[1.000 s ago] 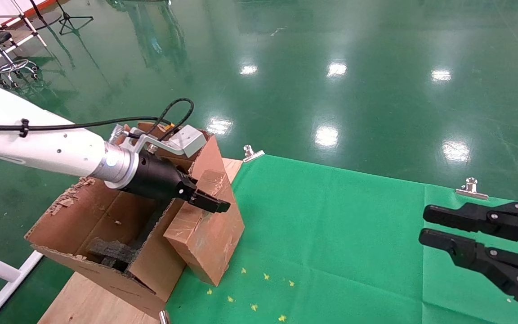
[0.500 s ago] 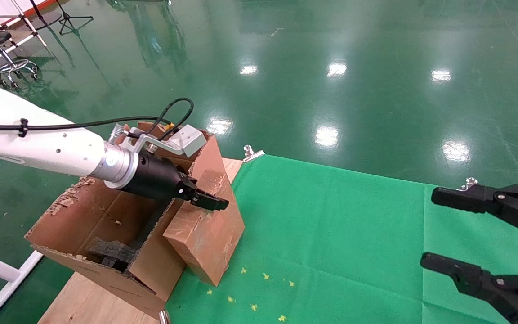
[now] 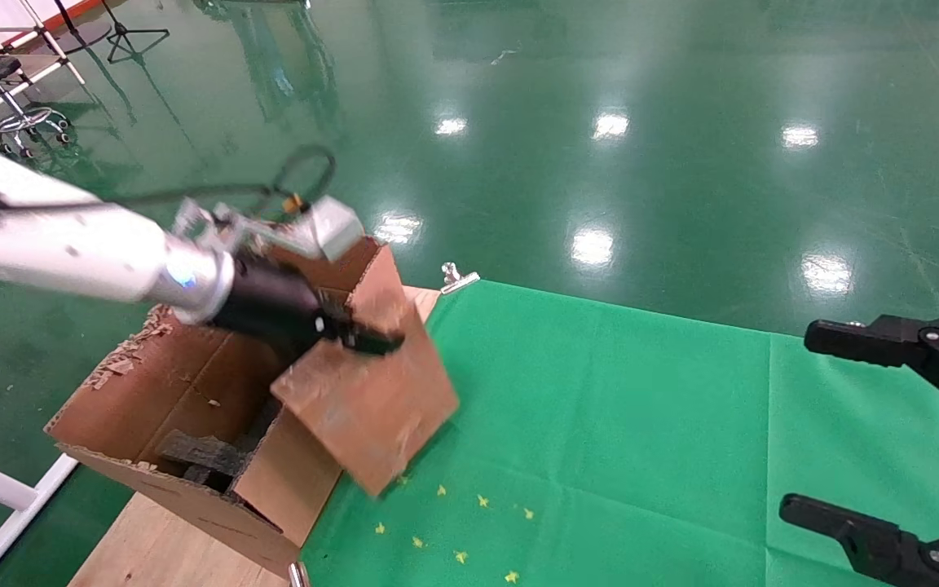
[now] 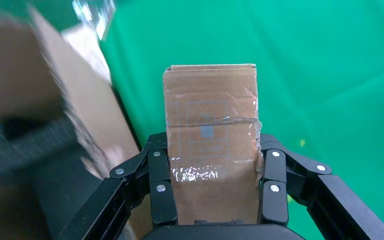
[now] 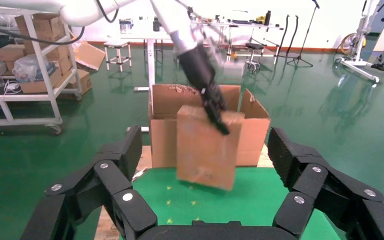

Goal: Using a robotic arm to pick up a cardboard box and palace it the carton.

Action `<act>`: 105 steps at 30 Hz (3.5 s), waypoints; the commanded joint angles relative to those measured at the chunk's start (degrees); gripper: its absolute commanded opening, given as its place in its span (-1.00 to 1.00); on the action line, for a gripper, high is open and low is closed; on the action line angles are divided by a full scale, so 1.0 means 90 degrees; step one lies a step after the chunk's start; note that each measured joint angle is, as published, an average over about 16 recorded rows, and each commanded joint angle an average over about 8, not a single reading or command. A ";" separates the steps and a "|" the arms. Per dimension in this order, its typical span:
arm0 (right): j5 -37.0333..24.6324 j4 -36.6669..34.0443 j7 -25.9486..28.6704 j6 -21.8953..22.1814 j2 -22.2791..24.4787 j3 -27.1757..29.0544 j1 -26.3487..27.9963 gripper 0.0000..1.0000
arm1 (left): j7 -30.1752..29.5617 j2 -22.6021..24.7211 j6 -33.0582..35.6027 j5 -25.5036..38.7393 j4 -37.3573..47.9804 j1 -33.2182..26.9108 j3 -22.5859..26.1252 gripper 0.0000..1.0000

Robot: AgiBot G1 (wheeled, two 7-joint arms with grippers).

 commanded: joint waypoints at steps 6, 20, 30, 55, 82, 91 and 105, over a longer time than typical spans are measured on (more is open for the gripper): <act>0.0000 0.0000 0.0000 0.0000 0.0000 -0.0001 0.0000 1.00 | 0.0228 -0.0279 -0.0048 -0.0285 -0.0044 -0.0626 -0.0415 -1.00; 0.0001 0.0000 -0.0001 0.0000 0.0001 -0.0002 0.0001 1.00 | 0.1409 -0.1167 0.0315 0.0201 0.0892 -0.1697 -0.0631 -1.00; 0.0002 0.0000 -0.0002 0.0001 0.0001 -0.0003 0.0001 1.00 | 0.2826 -0.1668 -0.0220 0.0144 0.2653 -0.1028 -0.0577 -1.00; 0.0004 0.0000 -0.0003 0.0002 0.0002 -0.0006 0.0002 1.00 | 0.4393 -0.0224 -0.2080 0.0738 0.6426 -0.0534 -0.0240 -1.00; 0.0005 -0.0002 -0.0004 0.0004 0.0003 -0.0006 0.0000 1.00 | 0.4645 -0.0015 -0.2213 0.0775 0.6939 -0.0386 -0.0224 1.00; 0.0005 -0.0002 -0.0004 0.0004 0.0003 -0.0007 0.0000 1.00 | 0.4640 -0.0053 -0.2158 0.0769 0.6812 -0.0522 -0.0229 1.00; 0.0006 -0.0003 -0.0005 0.0004 0.0003 -0.0008 0.0001 1.00 | 0.4731 -0.0578 -0.1084 0.0118 0.5234 -0.1107 -0.0613 1.00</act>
